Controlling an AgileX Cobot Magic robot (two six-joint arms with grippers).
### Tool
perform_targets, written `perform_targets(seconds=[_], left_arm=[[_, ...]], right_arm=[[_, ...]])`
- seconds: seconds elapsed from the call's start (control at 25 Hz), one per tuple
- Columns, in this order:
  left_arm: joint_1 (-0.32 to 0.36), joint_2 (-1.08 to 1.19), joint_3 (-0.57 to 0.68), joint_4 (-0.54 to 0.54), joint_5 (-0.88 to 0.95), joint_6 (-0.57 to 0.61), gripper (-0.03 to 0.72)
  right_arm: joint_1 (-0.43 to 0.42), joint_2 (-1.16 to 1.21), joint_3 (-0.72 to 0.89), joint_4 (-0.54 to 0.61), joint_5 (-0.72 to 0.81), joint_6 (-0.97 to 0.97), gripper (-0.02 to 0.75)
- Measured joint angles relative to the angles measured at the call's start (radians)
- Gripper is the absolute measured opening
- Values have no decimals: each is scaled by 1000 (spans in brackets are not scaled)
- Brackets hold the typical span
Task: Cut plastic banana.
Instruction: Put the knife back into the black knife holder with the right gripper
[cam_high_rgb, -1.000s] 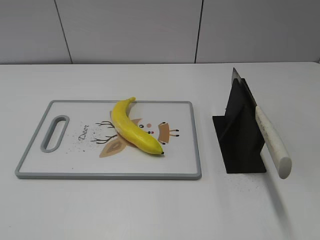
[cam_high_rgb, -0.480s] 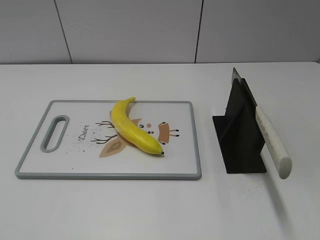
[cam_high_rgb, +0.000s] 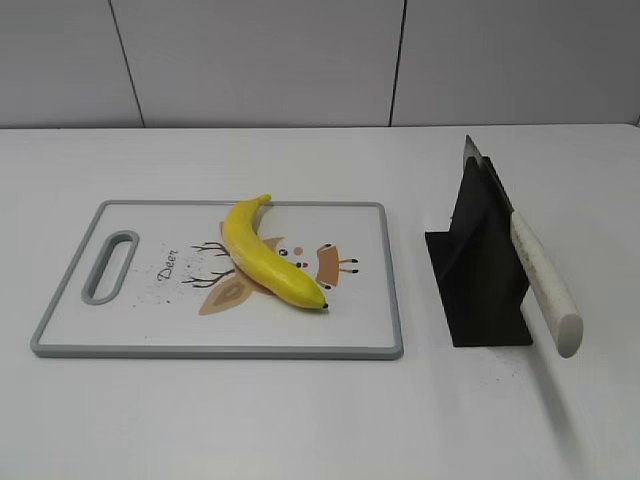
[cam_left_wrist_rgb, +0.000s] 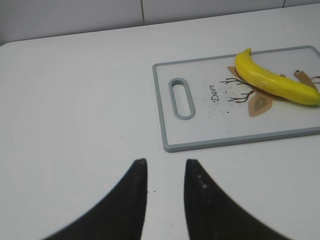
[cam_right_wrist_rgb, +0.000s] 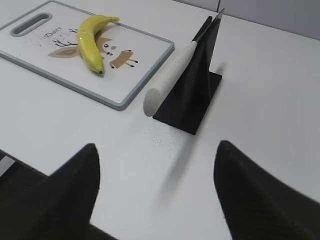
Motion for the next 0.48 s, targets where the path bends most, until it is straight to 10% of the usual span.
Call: perform_targets(seconds=[0.48], left_arm=[[0,0,0,0,0,0,242]], right_arm=[[-154,0,0,17,1,0,559]])
